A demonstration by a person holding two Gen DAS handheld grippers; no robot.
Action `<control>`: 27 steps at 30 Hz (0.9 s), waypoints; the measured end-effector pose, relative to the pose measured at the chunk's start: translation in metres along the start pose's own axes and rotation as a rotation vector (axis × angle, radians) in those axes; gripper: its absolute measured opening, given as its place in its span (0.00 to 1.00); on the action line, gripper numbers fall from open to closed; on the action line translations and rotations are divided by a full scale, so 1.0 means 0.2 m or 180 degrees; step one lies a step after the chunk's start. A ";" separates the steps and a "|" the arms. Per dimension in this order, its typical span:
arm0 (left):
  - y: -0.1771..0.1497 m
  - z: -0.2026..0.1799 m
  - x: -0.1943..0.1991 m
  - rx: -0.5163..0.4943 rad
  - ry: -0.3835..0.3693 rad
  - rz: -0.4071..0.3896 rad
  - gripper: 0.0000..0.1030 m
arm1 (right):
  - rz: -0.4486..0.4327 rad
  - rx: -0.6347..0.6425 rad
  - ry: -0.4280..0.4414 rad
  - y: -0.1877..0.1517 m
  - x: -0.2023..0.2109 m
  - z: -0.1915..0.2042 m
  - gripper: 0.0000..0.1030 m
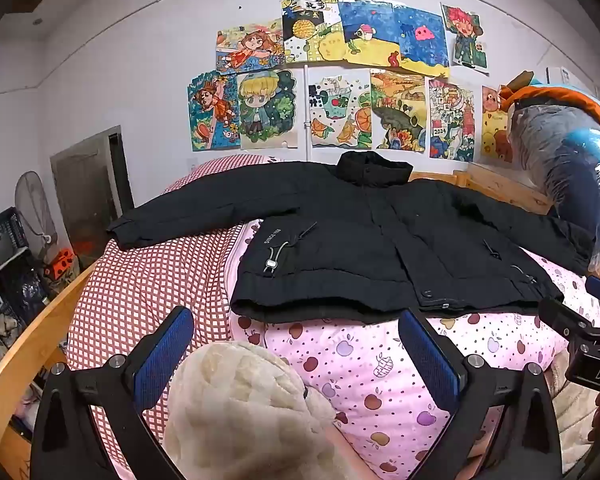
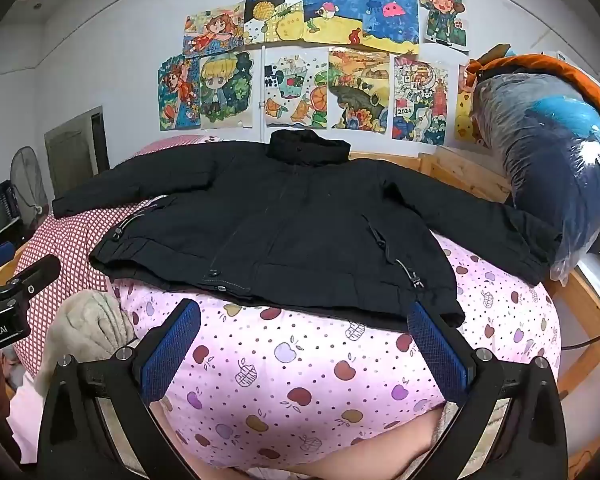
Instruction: Fold large clothes
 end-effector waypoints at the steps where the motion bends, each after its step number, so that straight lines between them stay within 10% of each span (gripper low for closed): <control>1: 0.00 0.00 0.00 0.0001 0.0001 -0.0001 1.00 | 0.0006 0.0000 0.0001 0.00 0.00 0.00 0.99; 27: -0.06 0.00 -0.08 -0.0002 -0.0014 0.0062 1.00 | 0.0061 -0.0016 0.0005 -0.04 -0.04 0.00 0.99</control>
Point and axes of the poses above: each gripper's, at about its wrist camera, not at the fingertips, and x roughly against the way its jaws point, z to its left, y to its top, the point moved 3 cm from there along -x, roughly the way its jaws point, and after that the axes turned 13 degrees about -x, right-handed, at the moved point
